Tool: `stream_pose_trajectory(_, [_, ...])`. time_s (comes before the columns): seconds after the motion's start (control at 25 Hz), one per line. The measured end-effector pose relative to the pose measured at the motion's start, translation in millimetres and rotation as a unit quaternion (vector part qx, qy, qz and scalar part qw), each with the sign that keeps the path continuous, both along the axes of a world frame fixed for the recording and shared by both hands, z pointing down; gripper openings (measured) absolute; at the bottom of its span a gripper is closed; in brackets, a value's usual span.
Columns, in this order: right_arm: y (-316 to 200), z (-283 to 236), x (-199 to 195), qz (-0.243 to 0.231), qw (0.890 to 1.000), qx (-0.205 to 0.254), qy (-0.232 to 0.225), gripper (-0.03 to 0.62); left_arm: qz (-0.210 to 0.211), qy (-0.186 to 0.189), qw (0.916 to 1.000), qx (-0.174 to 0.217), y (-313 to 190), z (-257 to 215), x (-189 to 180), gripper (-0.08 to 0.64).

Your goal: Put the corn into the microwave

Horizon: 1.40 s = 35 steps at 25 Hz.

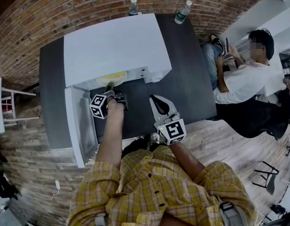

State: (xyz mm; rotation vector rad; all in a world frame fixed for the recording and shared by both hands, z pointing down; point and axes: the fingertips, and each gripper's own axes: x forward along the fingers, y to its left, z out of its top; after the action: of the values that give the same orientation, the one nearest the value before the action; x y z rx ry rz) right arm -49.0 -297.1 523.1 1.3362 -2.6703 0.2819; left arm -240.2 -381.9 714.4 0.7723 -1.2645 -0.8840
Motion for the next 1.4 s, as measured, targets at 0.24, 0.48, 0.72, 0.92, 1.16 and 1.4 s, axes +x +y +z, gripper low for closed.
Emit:
stream_pose_trajectory(0.24, [-1.5,-0.2,-0.9,-0.003,1.000,0.002,-0.004,0.003,0.004,0.006,0.9999,-0.015,-0.1,7.1,1.7,0.133])
stream_pose_trajectory(0.48, [-3.8,0.0,2.8,-0.001,1.000,0.001,-0.004,0.003,0.000,0.007,0.9999,-0.009,-5.8,9.3,-1.0,0.138])
stream_pose_trajectory(0.72, [-0.9,-4.1,4.3,-0.001,1.000,0.003,-0.002,0.003,0.006,0.023,0.9997,0.002,-6.4,12.9,0.3,0.166])
stream_pose_trajectory(0.92, [2.4,-4.2,7.7,-0.002,1.000,0.005,0.000,0.003,-0.011,0.030,0.9993,0.020,0.5,-1.4,0.2,0.166])
stream_pose_trajectory(1.16, [4.5,-8.7,6.9,-0.004,1.000,0.012,-0.002,0.003,0.001,0.018,0.9977,0.066,10.1,-34.8,4.7,0.150])
stream_pose_trajectory(1.4, [14.2,-14.4,14.6,-0.004,1.000,0.014,-0.006,0.003,0.046,-0.016,0.9935,0.103,28.9,-68.6,19.7,0.002])
